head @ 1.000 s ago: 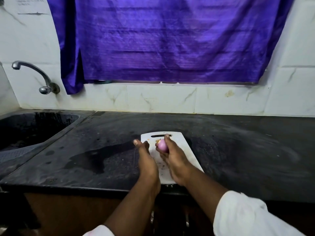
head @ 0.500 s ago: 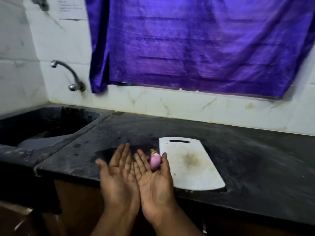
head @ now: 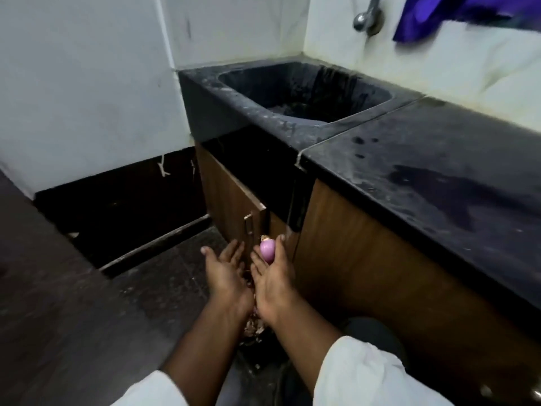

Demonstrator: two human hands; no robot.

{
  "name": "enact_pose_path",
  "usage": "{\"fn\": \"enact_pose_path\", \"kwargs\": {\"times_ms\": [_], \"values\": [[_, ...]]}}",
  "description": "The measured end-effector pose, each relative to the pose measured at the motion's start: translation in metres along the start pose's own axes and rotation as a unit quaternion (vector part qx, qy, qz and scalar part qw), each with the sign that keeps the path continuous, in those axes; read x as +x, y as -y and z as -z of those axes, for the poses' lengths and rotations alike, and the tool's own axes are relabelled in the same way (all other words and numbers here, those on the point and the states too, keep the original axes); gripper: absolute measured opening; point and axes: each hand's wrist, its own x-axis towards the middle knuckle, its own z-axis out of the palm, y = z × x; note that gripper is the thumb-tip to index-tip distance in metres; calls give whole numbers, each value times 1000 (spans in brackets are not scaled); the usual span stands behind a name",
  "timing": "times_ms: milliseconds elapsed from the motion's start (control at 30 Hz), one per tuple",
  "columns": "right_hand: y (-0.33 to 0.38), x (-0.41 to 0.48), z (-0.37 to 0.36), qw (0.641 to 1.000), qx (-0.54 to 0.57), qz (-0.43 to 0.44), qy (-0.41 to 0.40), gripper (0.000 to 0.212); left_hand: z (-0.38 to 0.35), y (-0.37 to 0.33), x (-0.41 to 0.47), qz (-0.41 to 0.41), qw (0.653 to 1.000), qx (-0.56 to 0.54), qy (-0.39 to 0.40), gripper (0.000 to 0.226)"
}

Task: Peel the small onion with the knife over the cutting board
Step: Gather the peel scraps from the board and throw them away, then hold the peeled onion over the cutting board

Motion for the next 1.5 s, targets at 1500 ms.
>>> {"fn": "enact_pose_path", "kwargs": {"times_ms": [1500], "values": [[262, -309, 273, 780, -264, 510, -250, 34, -295, 170, -222, -101, 755, 329, 558, 9]]}}
